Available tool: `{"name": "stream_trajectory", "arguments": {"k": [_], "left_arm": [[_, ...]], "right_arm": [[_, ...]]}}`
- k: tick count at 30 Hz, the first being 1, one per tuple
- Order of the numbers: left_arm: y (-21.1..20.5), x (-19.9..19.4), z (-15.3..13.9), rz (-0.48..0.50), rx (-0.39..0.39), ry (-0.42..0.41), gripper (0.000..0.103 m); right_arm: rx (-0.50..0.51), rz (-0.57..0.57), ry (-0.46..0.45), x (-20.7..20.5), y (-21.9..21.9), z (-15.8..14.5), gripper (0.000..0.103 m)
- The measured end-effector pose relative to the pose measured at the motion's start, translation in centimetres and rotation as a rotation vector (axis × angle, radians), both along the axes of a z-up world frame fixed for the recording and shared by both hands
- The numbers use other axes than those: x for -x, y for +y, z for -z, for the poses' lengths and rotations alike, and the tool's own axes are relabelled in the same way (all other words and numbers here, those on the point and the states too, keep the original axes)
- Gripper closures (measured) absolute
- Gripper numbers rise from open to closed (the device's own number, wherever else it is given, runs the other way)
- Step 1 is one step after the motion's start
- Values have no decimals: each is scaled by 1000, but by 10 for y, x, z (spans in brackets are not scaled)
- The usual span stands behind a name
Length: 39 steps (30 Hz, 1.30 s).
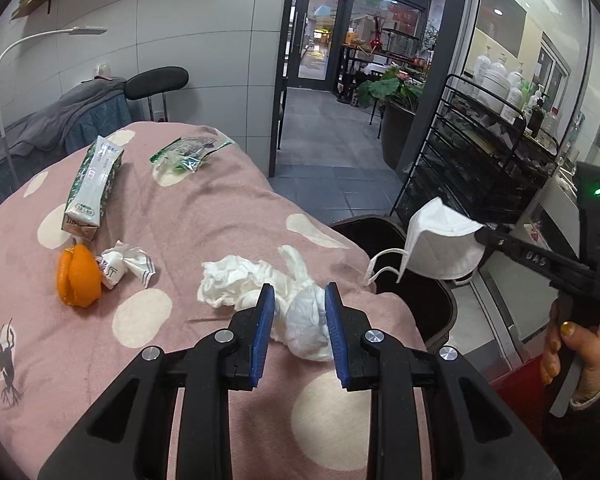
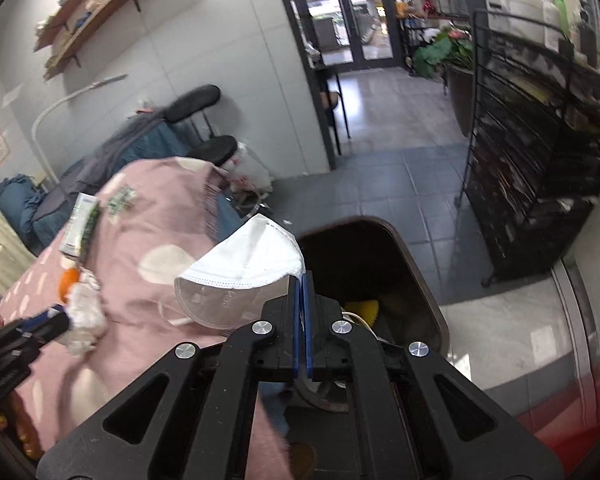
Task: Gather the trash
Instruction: 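Carry tissue and mask over the bin and open both grippers to drop them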
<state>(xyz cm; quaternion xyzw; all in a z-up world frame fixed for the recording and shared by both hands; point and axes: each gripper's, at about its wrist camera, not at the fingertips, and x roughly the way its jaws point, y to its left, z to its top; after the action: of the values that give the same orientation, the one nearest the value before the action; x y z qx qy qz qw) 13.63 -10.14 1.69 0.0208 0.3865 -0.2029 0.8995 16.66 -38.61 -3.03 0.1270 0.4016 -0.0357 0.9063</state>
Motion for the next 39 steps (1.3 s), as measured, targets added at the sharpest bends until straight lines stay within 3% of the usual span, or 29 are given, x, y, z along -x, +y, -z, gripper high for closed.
{"name": "stream_trajectory", "arguments": {"k": [6,9,10,11,12,13,14,28,30,32,35,37,39], "left_arm": [[-27,-1,0,53,-5,11,77],[-38,-4,4,76,-11,24,77],[-41,-5,6,84,-8,34,77],[-43,-6,7,90,-6,41,78],[-46,-6,8,94,-6,46,78],[-49,-7,10,101,-6,49,78],[-51,-7,10,108,-5,50,78],[-108,-28,33,205,-11,158,78],[-113,-29,35,209,-10,163,78],[-115,-27,36,219,-1,167,78],[-105,-23,31,190,-19,127,77],[-91,-21,20,135,-23,72,64],[-74,-15,8,65,-31,-7,37]], "right_arm": [[-38,58,110,-22,-19,64,100],[-74,64,170,-30,-26,93,95],[-89,63,190,-32,-27,102,86],[-96,65,205,-33,-29,108,66],[-99,76,210,-32,-30,112,56],[-97,91,201,-29,-32,113,36],[-93,100,188,-25,-33,113,33],[-129,137,164,23,-38,101,29],[-120,143,152,30,-39,96,28],[-115,147,141,35,-41,92,21],[-109,155,130,42,-44,87,20],[-109,157,131,44,-45,87,20],[-117,154,135,45,-45,88,20]]}}
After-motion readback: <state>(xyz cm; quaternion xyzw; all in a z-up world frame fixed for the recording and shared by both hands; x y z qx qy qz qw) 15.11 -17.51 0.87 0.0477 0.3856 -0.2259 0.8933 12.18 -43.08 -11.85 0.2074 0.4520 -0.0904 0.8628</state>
